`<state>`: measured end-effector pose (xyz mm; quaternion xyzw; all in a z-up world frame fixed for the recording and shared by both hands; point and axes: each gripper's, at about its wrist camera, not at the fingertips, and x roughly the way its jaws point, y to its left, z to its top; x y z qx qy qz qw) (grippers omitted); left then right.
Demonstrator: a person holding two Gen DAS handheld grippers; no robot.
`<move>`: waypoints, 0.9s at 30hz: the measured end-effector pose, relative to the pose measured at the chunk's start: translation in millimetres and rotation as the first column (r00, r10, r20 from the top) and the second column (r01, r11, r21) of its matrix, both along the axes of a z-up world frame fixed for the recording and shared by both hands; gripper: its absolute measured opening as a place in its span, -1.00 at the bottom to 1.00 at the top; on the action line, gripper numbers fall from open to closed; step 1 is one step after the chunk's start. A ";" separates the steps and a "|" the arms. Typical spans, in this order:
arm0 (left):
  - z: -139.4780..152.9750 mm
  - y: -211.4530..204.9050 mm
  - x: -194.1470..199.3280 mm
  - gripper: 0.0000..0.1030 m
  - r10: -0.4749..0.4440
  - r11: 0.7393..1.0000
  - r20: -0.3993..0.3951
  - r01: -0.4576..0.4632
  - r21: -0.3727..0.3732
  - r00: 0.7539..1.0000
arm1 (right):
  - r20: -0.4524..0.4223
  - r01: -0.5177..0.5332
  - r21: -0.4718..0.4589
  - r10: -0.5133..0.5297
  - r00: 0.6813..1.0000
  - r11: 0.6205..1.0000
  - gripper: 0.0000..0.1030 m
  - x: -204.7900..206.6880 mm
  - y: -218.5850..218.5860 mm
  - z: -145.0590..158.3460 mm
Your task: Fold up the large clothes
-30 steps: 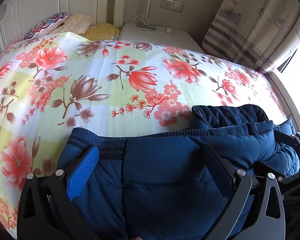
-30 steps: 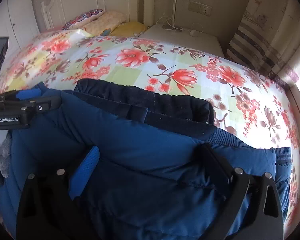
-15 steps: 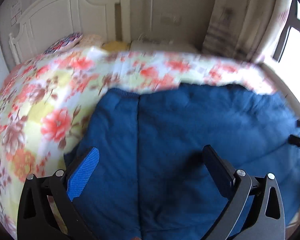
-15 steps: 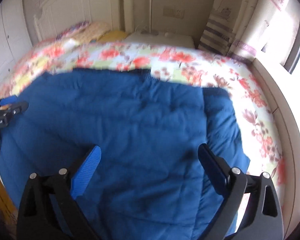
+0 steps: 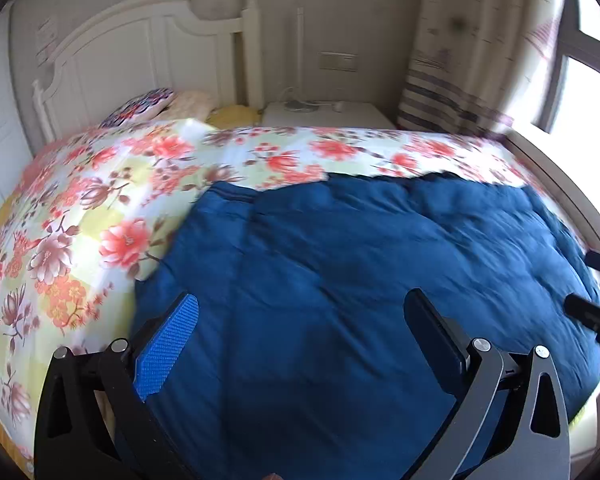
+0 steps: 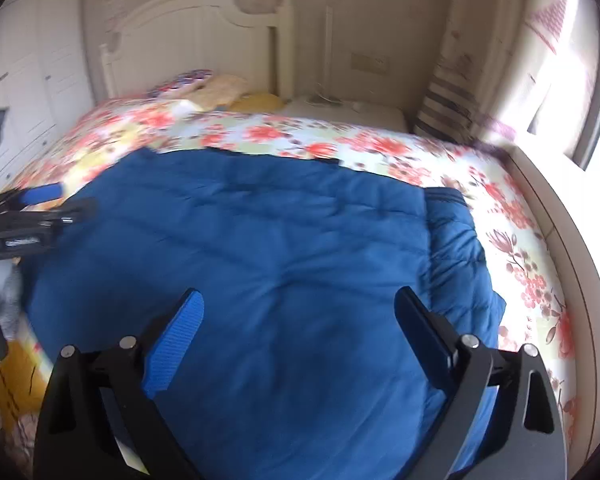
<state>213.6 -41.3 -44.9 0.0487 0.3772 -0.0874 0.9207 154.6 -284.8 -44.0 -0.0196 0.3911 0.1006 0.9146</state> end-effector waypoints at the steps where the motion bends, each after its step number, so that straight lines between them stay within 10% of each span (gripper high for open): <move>1: -3.6 -7.3 -5.6 0.91 -0.016 1.000 -0.009 0.016 0.008 1.000 | 0.004 -0.028 -0.008 0.028 1.000 1.000 0.93 -9.1 7.9 -1.0; 7: -49.5 -32.7 -17.9 0.91 -0.047 0.991 -0.015 0.048 0.121 0.999 | -0.012 -0.096 -0.073 0.096 0.995 0.993 0.96 -24.1 27.6 -47.9; 14: -14.0 -25.4 -70.3 0.91 -0.063 0.995 0.051 0.059 0.078 0.997 | 0.046 -0.114 -0.109 0.119 0.992 0.987 0.95 -59.3 35.9 -8.2; 19: -52.4 -29.5 -77.6 0.91 -0.077 0.992 0.037 0.072 0.104 0.996 | -0.019 -0.183 -0.150 0.182 0.983 0.972 0.96 -55.9 51.7 -49.9; 27: -48.6 -26.6 -81.3 0.91 -0.048 0.991 0.024 0.045 0.125 0.999 | 0.012 -0.110 -0.213 0.115 0.993 0.971 0.95 -61.3 45.3 -28.4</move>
